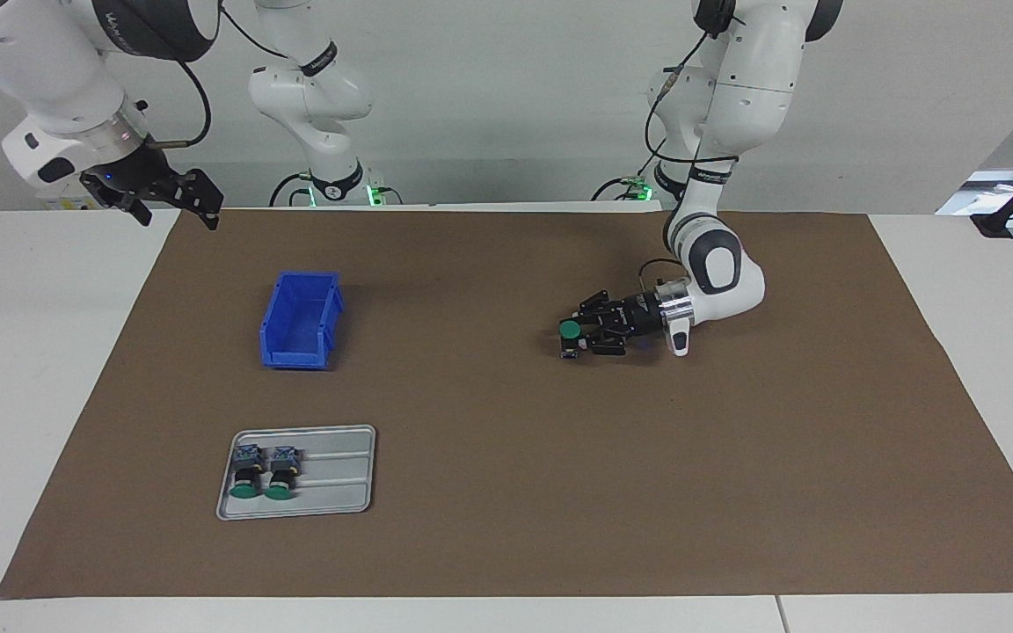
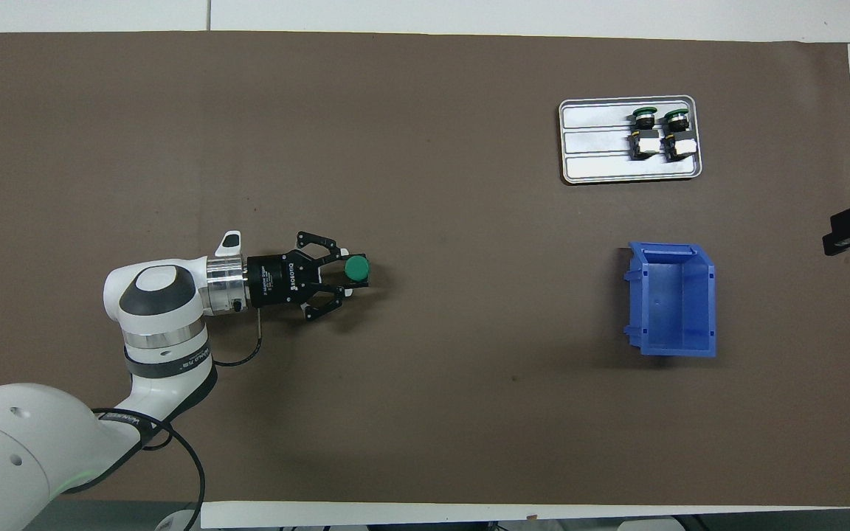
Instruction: Place and press button with both arms
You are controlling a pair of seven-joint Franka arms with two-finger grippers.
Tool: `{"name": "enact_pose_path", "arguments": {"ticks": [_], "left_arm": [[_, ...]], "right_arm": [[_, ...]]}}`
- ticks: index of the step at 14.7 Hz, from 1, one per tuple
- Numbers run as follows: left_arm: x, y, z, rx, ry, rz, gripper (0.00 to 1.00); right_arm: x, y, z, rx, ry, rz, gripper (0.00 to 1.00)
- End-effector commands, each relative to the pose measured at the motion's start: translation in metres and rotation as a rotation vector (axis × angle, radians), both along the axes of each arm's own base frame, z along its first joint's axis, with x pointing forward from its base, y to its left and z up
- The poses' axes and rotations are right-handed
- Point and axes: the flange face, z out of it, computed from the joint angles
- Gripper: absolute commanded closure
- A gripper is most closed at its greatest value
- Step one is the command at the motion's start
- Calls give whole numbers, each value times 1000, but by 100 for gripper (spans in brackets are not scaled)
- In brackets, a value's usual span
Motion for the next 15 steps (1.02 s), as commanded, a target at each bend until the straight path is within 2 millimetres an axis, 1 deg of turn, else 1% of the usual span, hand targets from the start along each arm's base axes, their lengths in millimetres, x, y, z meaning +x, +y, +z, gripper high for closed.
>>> {"name": "enact_pose_path", "arguments": {"ticks": [1, 2, 4, 7, 9, 10, 11, 12, 13, 15], "left_arm": [[-4, 4, 1, 3, -3, 23, 49], [-4, 3, 2, 5, -4, 24, 46], [-2, 5, 4, 8, 12, 35, 44], [2, 6, 9, 43, 30, 65, 35], [3, 5, 10, 44, 33, 65, 33], [3, 5, 10, 45, 34, 66, 31], [3, 5, 10, 45, 34, 66, 24], [3, 5, 10, 44, 34, 66, 5], [3, 5, 10, 44, 34, 66, 0], [3, 4, 15, 43, 30, 66, 0]], "right_arm": [[-4, -1, 2, -1, -1, 20, 1], [-4, -1, 2, -1, -1, 20, 1], [-4, -1, 2, -1, -1, 20, 1], [-4, -1, 2, -1, -1, 20, 1], [-4, -1, 2, -1, -1, 20, 1], [-4, -1, 2, -1, -1, 20, 1], [-4, -1, 2, -1, -1, 20, 1], [-4, -1, 2, -1, -1, 20, 1], [-4, -1, 2, -1, -1, 20, 1], [-4, -1, 2, -1, -1, 20, 1]]}}
